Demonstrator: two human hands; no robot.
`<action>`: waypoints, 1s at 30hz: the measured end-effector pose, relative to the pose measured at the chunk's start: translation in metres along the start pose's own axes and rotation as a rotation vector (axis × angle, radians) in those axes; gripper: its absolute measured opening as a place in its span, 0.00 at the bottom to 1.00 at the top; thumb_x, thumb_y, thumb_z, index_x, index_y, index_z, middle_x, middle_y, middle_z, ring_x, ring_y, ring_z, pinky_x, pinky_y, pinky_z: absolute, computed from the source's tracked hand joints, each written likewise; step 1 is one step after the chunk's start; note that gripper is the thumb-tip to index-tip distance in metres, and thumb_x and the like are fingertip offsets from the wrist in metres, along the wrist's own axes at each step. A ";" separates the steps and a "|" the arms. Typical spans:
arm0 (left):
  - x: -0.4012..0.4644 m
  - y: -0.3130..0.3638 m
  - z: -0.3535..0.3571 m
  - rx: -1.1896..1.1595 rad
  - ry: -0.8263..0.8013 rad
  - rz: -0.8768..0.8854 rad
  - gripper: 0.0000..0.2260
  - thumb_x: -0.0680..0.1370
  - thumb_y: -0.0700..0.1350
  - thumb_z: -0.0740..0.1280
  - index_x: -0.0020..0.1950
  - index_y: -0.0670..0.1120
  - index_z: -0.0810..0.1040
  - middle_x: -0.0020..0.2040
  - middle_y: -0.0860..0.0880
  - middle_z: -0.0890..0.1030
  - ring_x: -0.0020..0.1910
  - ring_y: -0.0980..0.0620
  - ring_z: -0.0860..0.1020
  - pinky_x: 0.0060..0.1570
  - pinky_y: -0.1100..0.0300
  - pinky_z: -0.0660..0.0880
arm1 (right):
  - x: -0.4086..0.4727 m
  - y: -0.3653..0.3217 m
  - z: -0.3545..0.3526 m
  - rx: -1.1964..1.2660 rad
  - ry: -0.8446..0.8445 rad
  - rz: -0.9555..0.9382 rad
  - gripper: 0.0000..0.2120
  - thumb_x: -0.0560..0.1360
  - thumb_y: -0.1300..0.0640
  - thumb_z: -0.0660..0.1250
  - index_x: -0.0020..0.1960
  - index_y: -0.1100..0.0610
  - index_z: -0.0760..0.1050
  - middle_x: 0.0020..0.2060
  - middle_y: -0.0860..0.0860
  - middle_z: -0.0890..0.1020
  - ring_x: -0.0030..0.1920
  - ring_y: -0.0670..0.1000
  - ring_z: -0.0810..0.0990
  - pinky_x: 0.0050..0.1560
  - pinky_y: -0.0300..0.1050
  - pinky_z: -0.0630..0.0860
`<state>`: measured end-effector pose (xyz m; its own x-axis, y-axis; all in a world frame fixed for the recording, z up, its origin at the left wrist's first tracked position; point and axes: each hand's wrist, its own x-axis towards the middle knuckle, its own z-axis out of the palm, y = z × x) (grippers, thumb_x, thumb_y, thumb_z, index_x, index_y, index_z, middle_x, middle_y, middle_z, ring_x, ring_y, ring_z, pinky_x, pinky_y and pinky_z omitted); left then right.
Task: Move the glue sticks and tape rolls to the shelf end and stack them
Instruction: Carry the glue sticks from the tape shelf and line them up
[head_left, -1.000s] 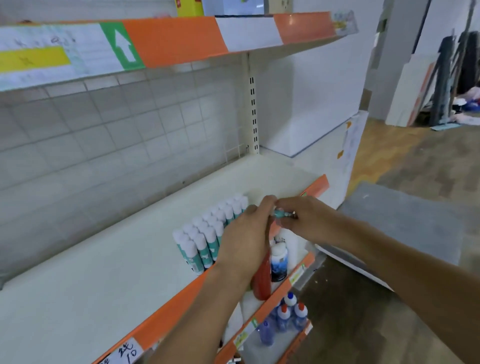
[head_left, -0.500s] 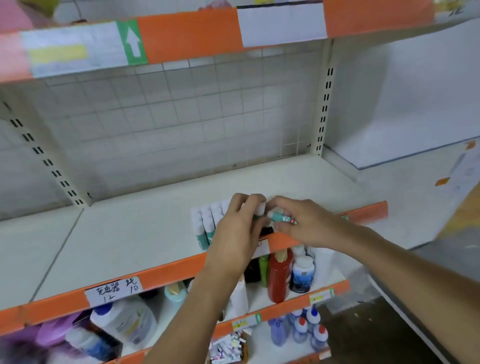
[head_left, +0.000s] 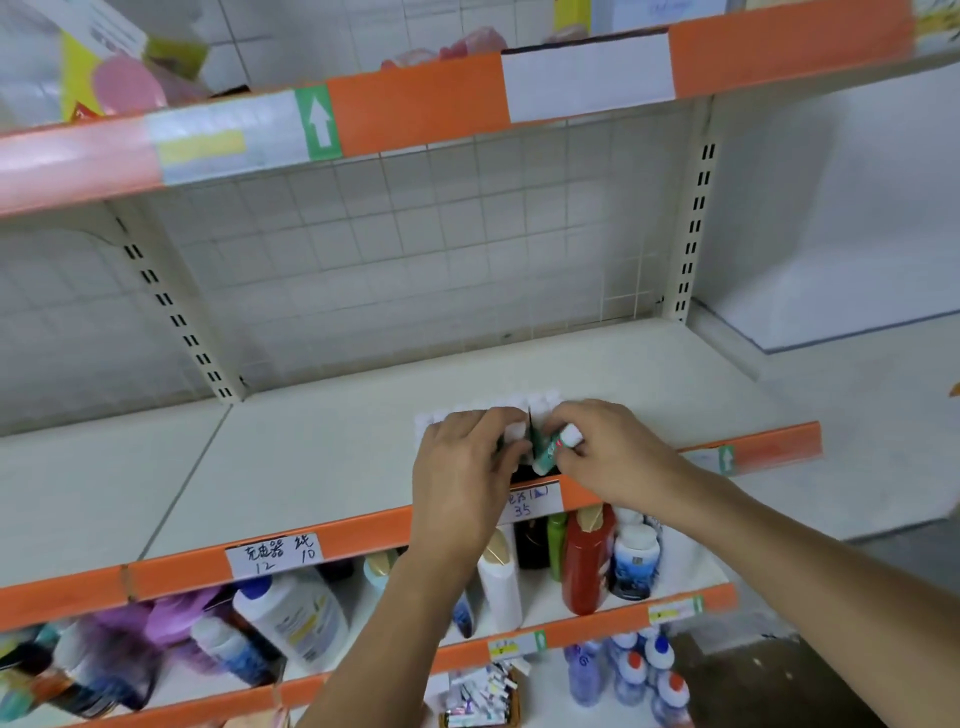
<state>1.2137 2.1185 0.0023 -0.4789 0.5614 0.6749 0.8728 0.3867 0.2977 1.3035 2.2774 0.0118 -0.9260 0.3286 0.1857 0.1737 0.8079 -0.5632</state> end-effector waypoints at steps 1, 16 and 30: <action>0.000 -0.002 0.002 0.037 0.010 0.008 0.09 0.73 0.44 0.75 0.51 0.52 0.80 0.43 0.55 0.82 0.46 0.52 0.77 0.47 0.60 0.68 | 0.001 -0.001 0.001 0.014 0.032 0.016 0.11 0.76 0.58 0.69 0.57 0.51 0.76 0.50 0.49 0.78 0.45 0.47 0.77 0.47 0.43 0.74; -0.012 -0.024 0.017 0.093 0.090 0.052 0.08 0.75 0.45 0.71 0.53 0.52 0.83 0.54 0.55 0.81 0.54 0.49 0.75 0.51 0.57 0.70 | 0.007 -0.012 0.025 0.085 0.264 -0.111 0.15 0.74 0.58 0.73 0.59 0.52 0.79 0.47 0.50 0.80 0.41 0.50 0.82 0.46 0.51 0.81; -0.012 -0.022 0.015 0.115 0.012 -0.020 0.08 0.75 0.46 0.69 0.53 0.53 0.84 0.56 0.58 0.81 0.56 0.49 0.75 0.53 0.58 0.67 | -0.002 -0.018 0.033 0.002 0.240 -0.134 0.09 0.74 0.69 0.66 0.51 0.58 0.78 0.44 0.52 0.76 0.41 0.54 0.78 0.43 0.55 0.77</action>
<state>1.1988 2.1143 -0.0223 -0.4946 0.5438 0.6780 0.8460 0.4800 0.2322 1.2909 2.2458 -0.0053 -0.8346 0.3255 0.4444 0.0540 0.8512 -0.5221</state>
